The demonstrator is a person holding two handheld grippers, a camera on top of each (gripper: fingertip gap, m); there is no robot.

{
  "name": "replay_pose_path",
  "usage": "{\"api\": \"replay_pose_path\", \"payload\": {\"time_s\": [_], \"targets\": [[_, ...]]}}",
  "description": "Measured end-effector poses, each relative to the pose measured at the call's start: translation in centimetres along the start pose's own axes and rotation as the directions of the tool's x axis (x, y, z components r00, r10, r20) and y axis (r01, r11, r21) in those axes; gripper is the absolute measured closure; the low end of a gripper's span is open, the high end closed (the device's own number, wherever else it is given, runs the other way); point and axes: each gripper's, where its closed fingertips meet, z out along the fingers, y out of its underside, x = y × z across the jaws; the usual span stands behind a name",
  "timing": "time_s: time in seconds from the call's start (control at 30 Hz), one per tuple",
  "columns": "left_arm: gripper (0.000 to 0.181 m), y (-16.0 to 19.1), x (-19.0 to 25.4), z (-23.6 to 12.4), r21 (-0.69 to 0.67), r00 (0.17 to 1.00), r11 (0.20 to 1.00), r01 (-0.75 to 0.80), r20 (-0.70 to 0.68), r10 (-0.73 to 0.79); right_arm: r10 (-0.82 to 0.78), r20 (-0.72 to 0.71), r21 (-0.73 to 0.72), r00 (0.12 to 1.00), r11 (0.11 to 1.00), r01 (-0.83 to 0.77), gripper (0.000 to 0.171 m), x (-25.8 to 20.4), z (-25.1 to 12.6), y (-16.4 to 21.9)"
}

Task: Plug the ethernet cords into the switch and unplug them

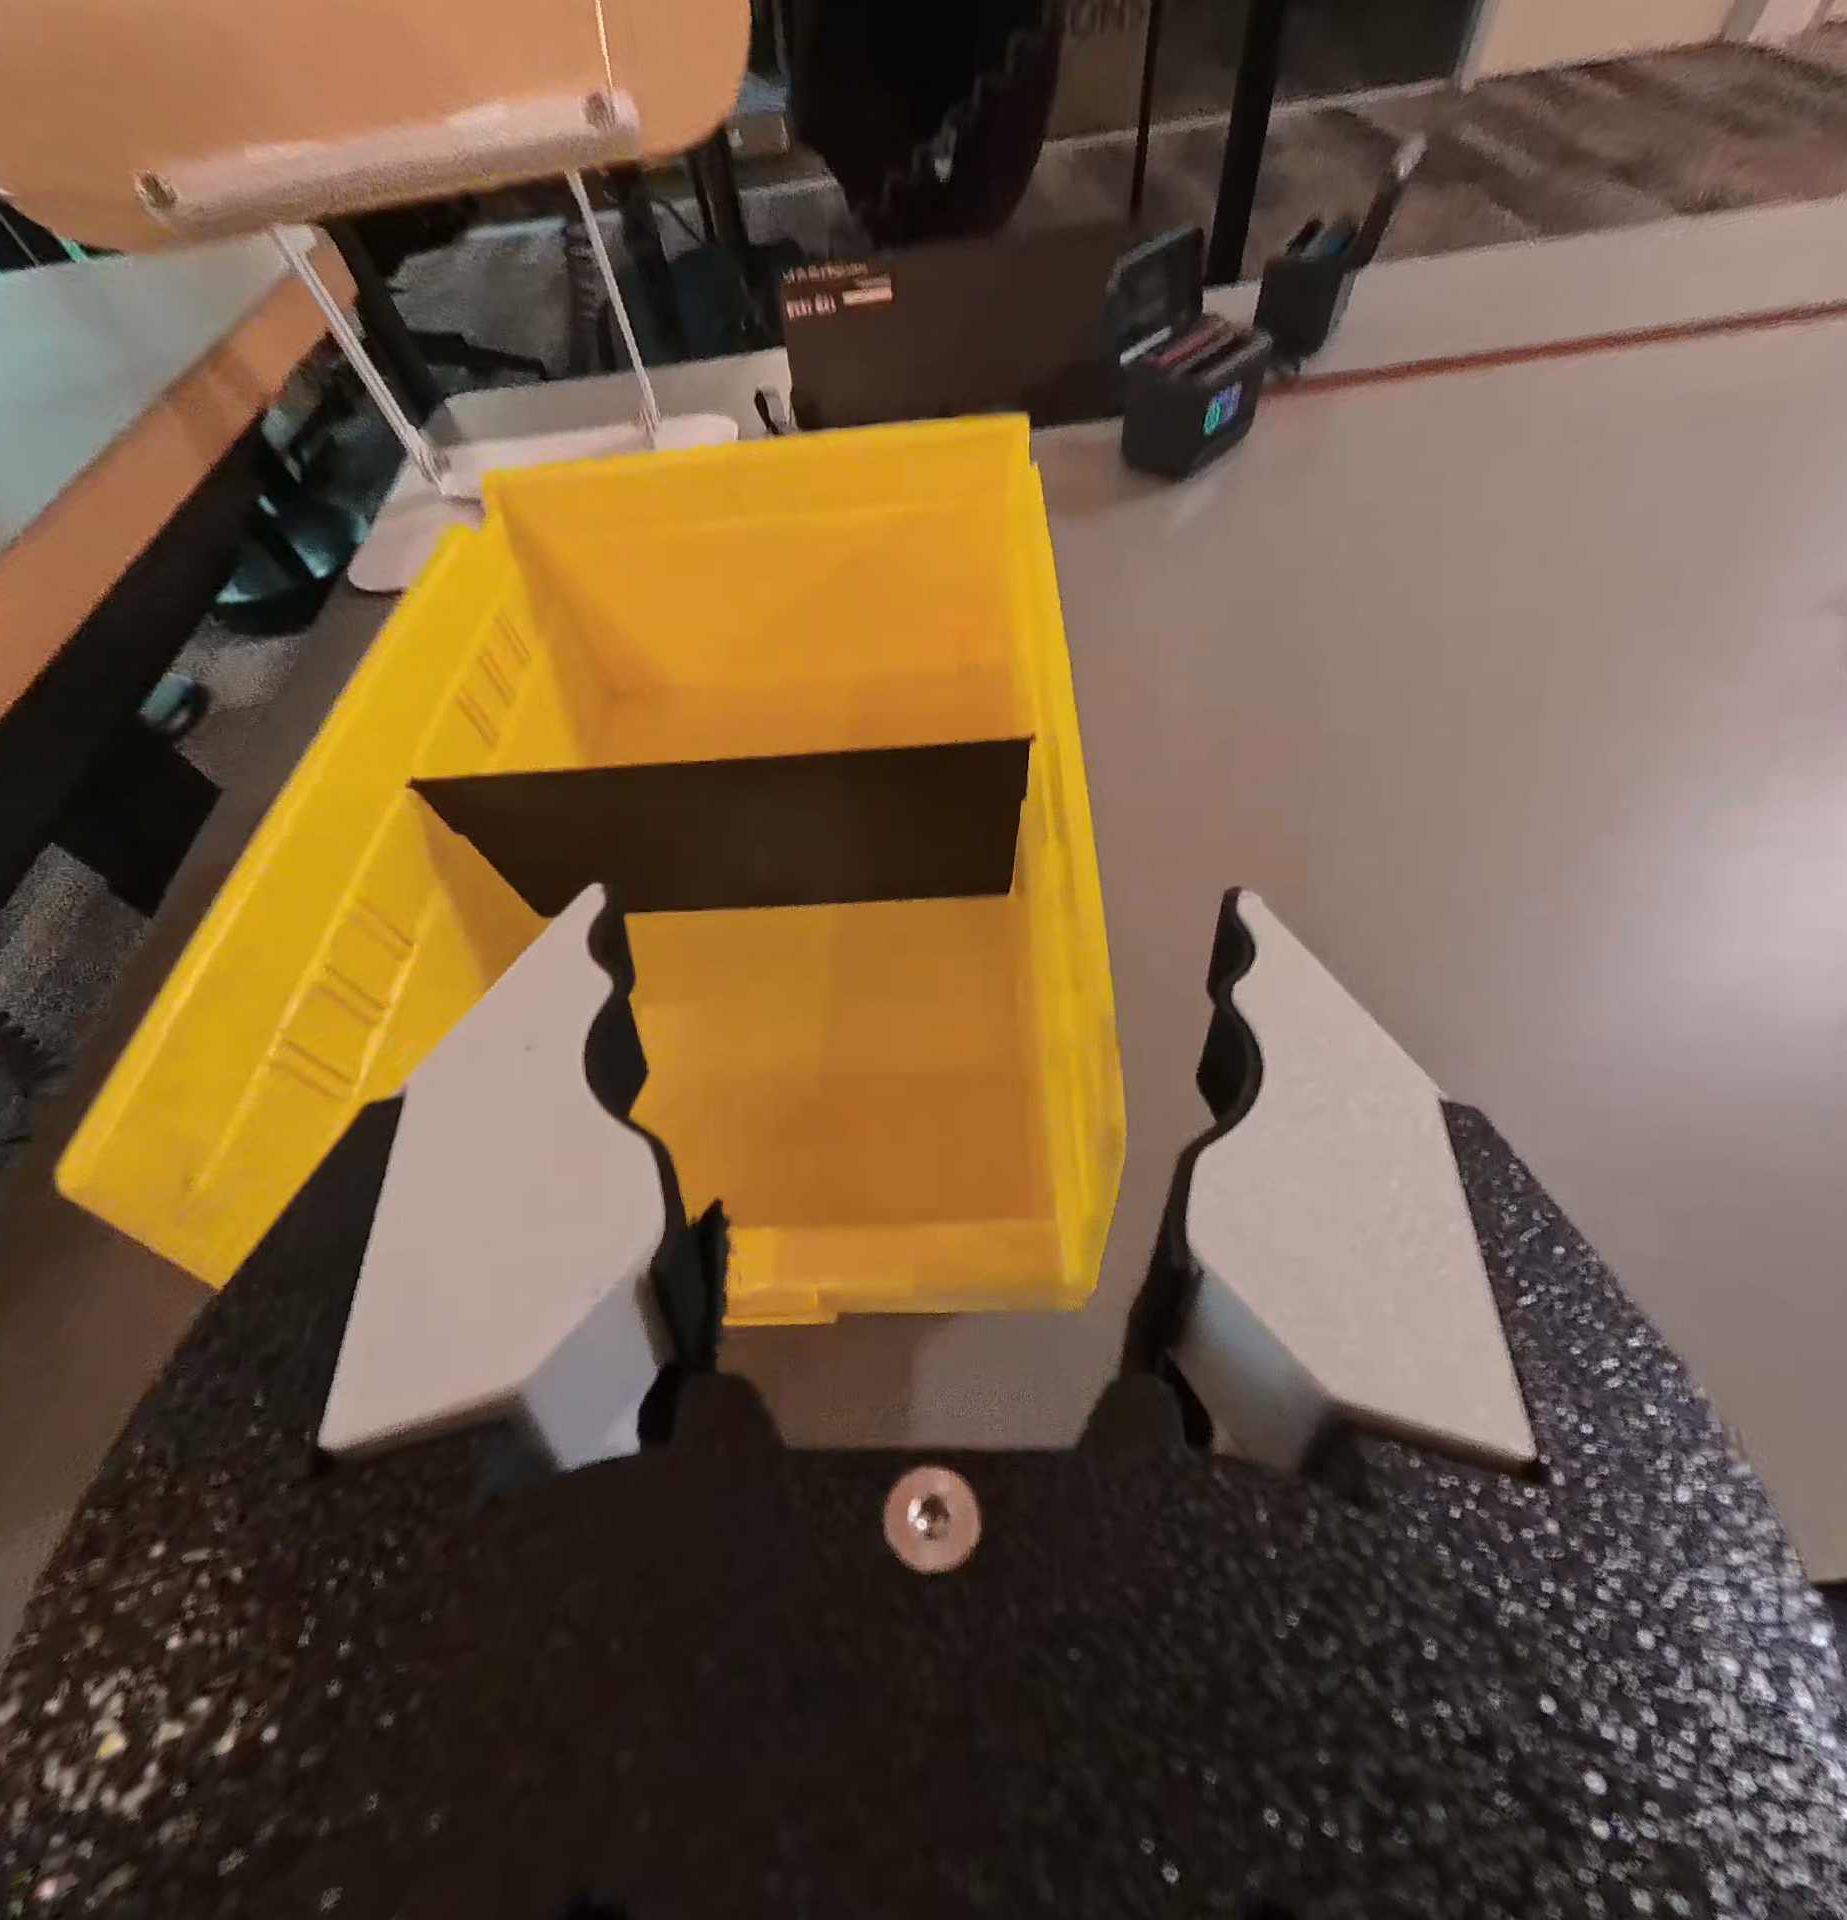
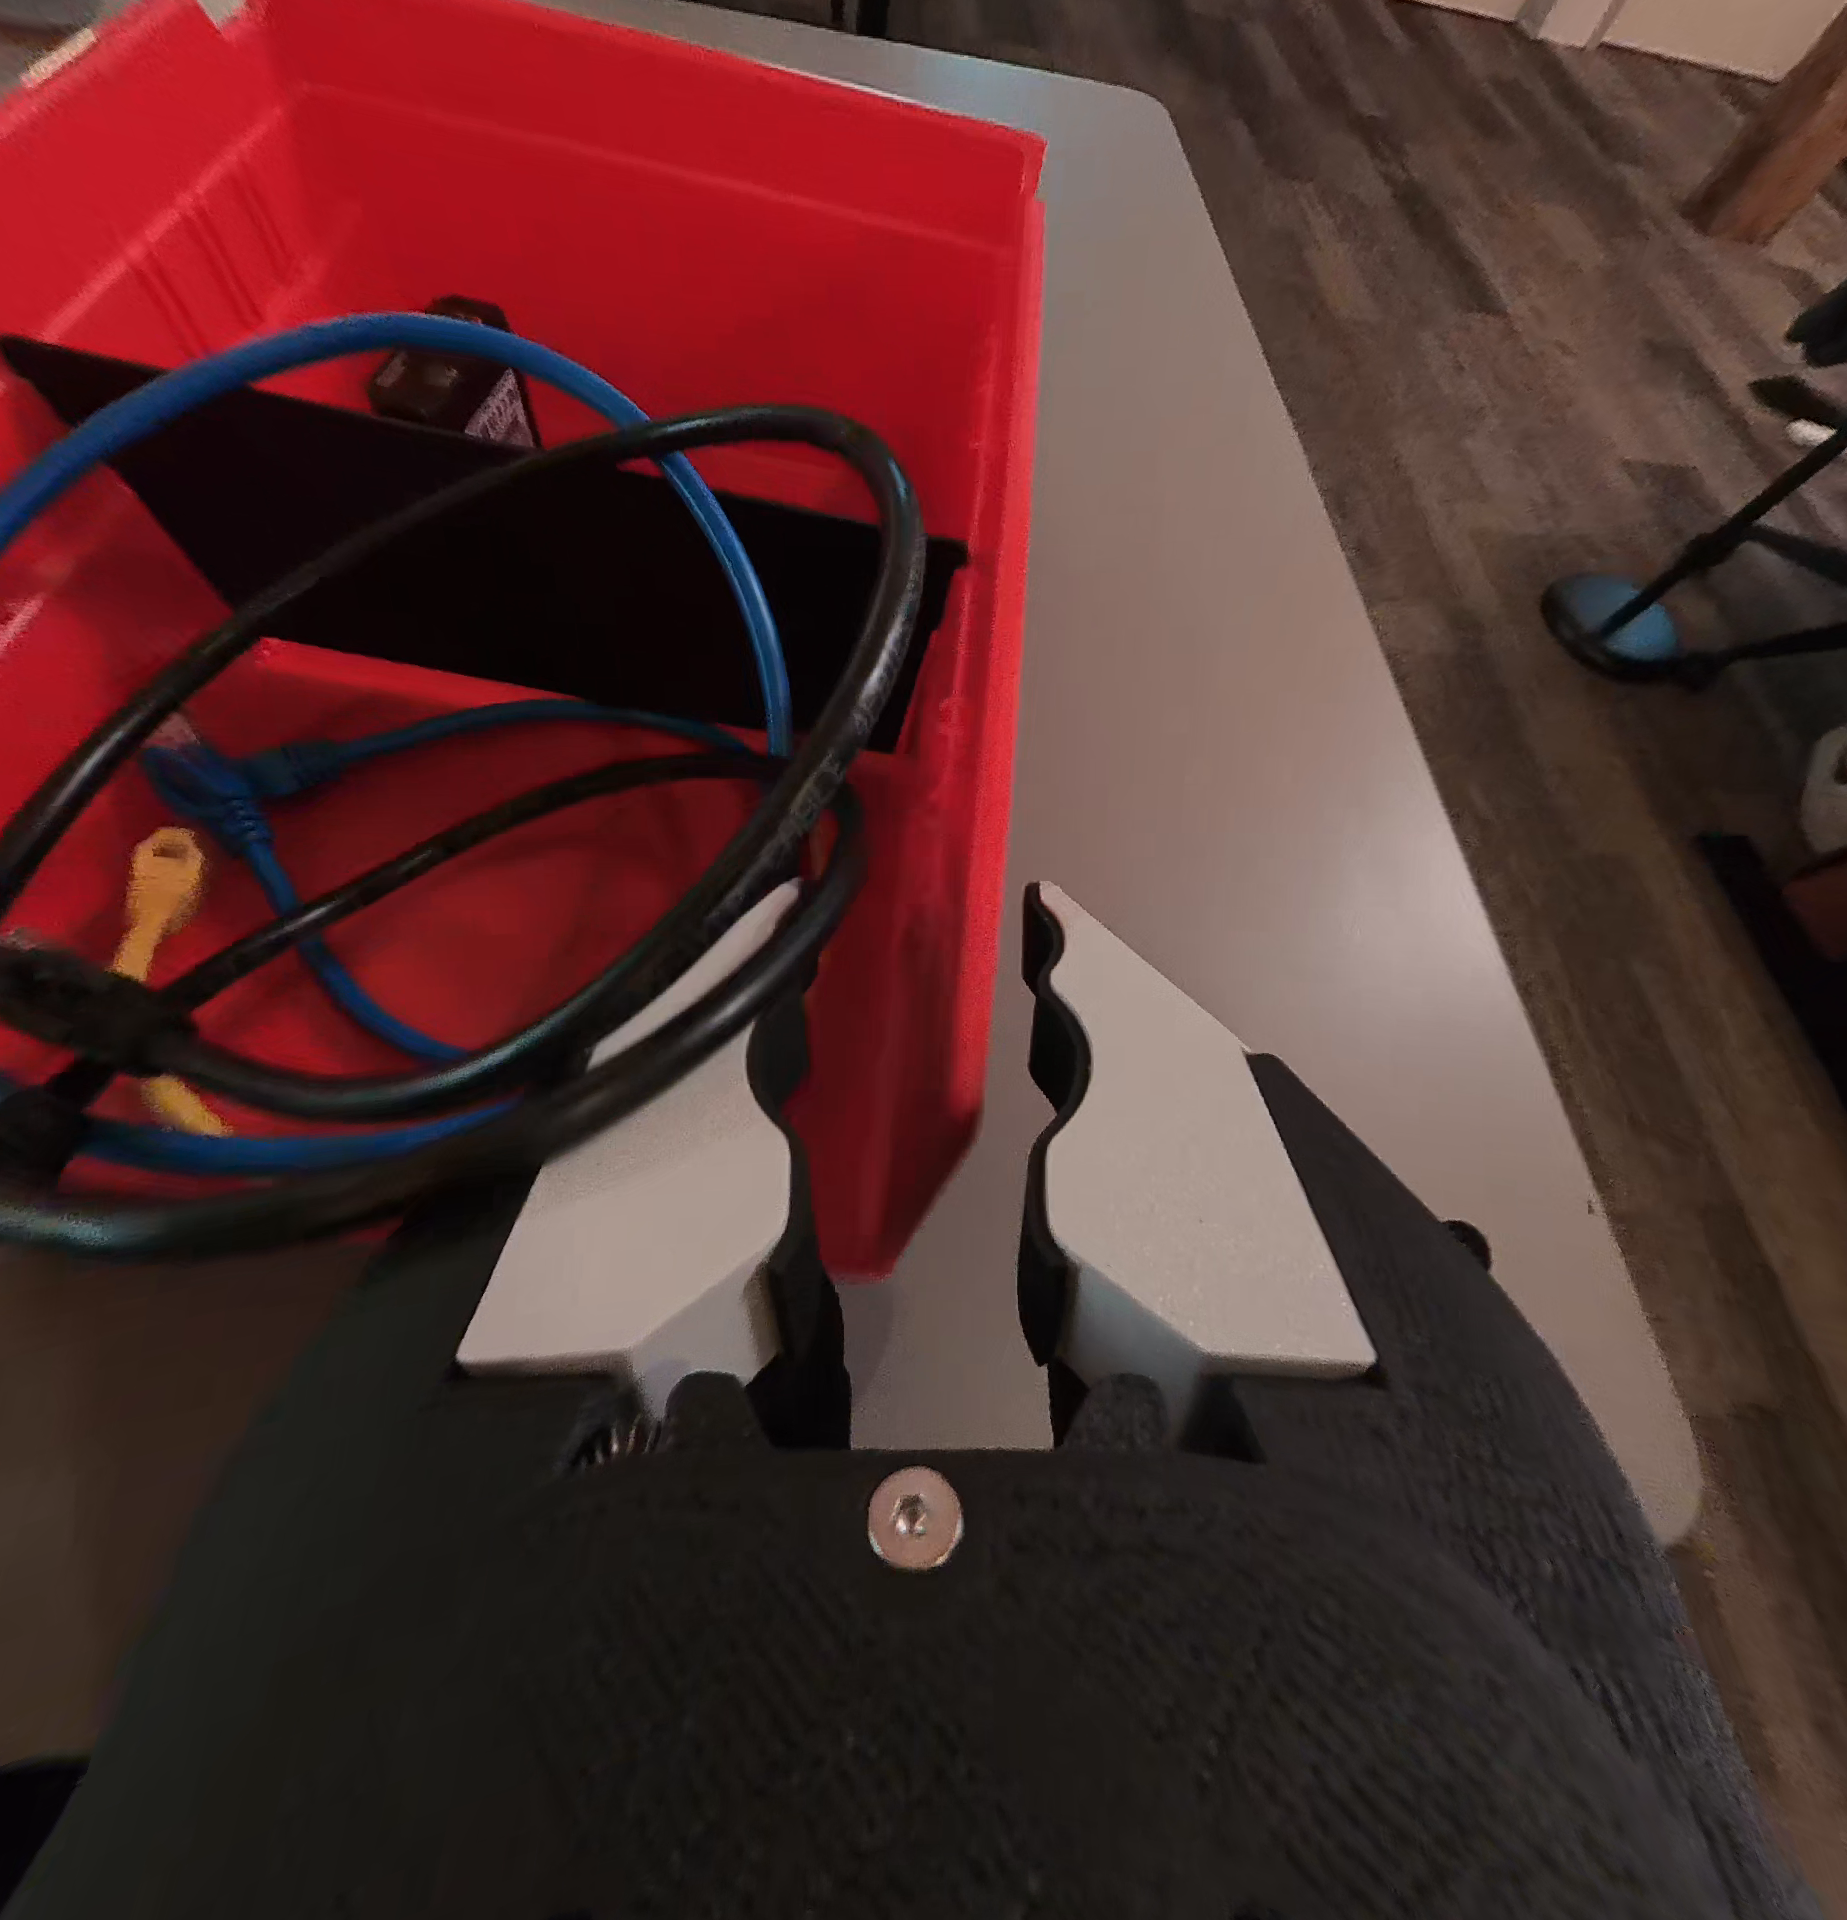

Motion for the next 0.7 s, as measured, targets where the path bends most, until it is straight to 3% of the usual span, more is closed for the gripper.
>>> {"api": "replay_pose_path", "payload": {"time_s": [0.17,0.23,0.37,0.43,0.7], "targets": [[0.085,3.0,1.3,1.9,-0.09,0.998,0.996,-0.016,-0.055,0.011,-0.049,-0.107,0.023,0.993,0.998,0.052,0.134,0.3,1.1,-0.9],[0.103,4.0,2.2,2.8,-0.131,0.996,0.991,-0.012,-0.093,0.0,-0.023,-0.116,0.047,0.993,0.998,0.029,0.137,0.5,1.3,-1.0],[0.142,5.7,2.9,3.8,-0.194,0.993,0.979,-0.067,-0.104,0.047,0.031,-0.07,0.069,0.997,0.997,-0.027,0.158,0.5,1.1,-1.3],[0.178,5.4,3.4,3.8,-0.172,0.984,0.974,-0.148,-0.119,0.129,0.101,0.016,0.087,0.995,0.991,-0.102,0.171,-0.3,0.9,-1.4],[0.177,4.5,2.0,2.9,-0.094,0.982,0.977,-0.189,-0.018,0.188,0.132,0.056,0.145,0.99,0.98,-0.139,0.168,-3.9,1.0,-3.0]]}}
